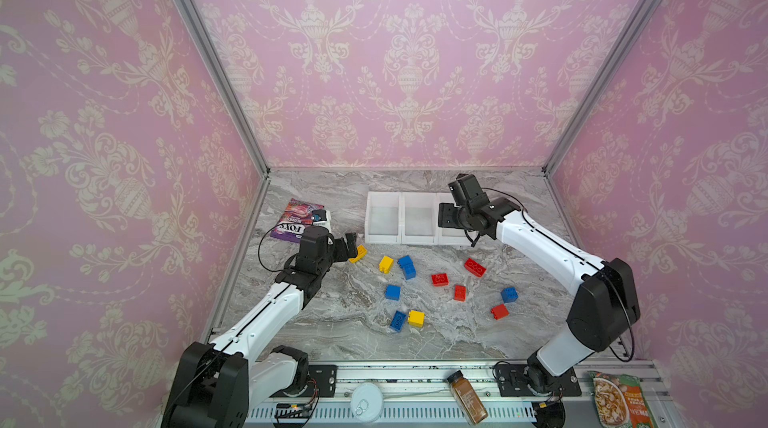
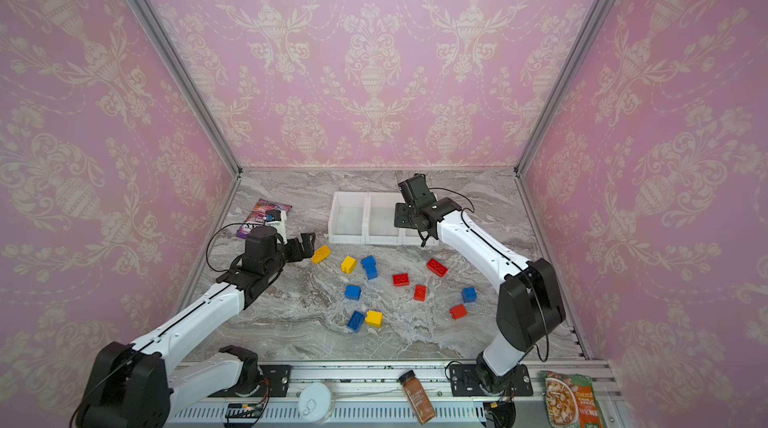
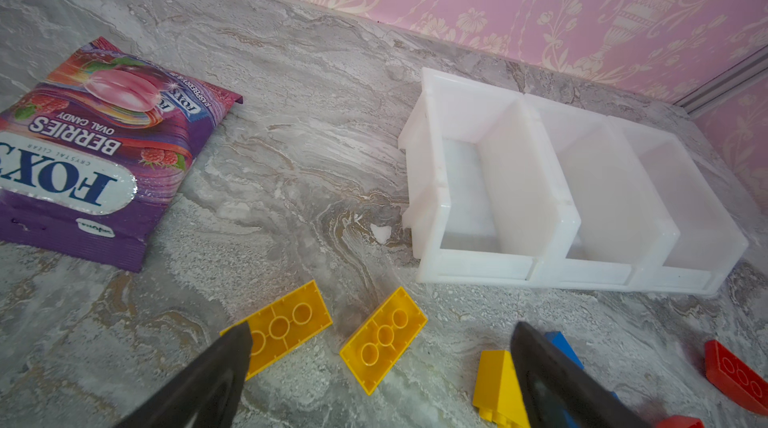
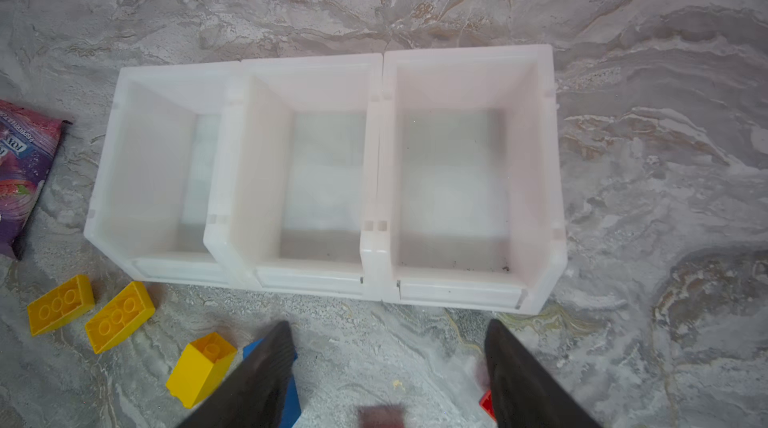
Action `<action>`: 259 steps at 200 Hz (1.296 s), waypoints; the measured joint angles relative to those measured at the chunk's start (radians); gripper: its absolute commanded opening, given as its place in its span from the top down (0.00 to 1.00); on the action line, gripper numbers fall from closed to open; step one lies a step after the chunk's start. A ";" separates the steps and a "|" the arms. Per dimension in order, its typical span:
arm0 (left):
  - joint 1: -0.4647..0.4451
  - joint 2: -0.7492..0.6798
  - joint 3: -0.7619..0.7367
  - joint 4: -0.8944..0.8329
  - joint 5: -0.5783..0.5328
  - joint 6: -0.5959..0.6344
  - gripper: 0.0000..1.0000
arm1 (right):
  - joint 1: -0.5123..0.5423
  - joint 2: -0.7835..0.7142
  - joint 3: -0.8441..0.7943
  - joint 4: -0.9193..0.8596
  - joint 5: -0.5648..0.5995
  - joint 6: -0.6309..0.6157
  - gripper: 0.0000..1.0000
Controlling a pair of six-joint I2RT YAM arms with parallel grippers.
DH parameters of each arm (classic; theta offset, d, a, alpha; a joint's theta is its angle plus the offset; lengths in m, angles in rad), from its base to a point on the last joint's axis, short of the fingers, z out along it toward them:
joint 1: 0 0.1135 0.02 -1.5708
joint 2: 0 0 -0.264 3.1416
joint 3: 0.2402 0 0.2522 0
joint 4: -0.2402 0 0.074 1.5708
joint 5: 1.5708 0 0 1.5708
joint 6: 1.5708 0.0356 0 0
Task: Sort the legos into containers by color
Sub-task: 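Move the right gripper down toward the blue brick near the red bricks, then close the right gripper on the blue brick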
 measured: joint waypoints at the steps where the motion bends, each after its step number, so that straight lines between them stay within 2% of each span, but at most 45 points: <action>1: 0.000 0.000 0.000 0.000 0.000 0.000 0.01 | -0.003 -0.006 -0.009 -0.001 -0.002 0.000 0.20; 20: -0.002 -0.001 0.000 -0.002 0.003 0.000 0.01 | -0.057 -0.102 -0.146 -0.019 -0.017 0.025 0.18; 48: -0.002 -0.001 0.000 -0.003 0.013 0.000 0.01 | -0.158 -0.251 -0.330 -0.073 -0.041 0.074 0.09; 60: -0.002 0.000 0.000 -0.003 0.021 0.000 0.01 | -0.184 -0.298 -0.374 -0.101 -0.042 0.086 0.04; 89: -0.004 0.008 0.000 -0.003 0.027 0.000 0.01 | -0.251 -0.375 -0.455 -0.146 -0.051 0.106 0.04; 125: -0.008 0.011 0.000 -0.004 0.029 0.000 0.01 | -0.328 -0.392 -0.536 -0.180 -0.088 0.118 0.04; 197: -0.008 0.011 0.000 -0.006 0.029 0.000 0.01 | -0.396 -0.362 -0.579 -0.179 -0.120 0.114 0.15; 226: -0.008 0.011 0.000 -0.016 0.029 0.000 0.01 | -0.408 -0.355 -0.617 -0.146 -0.163 0.163 0.17; 259: -0.008 0.011 0.000 -0.023 0.029 0.001 0.01 | -0.414 -0.359 -0.637 -0.125 -0.173 0.275 0.17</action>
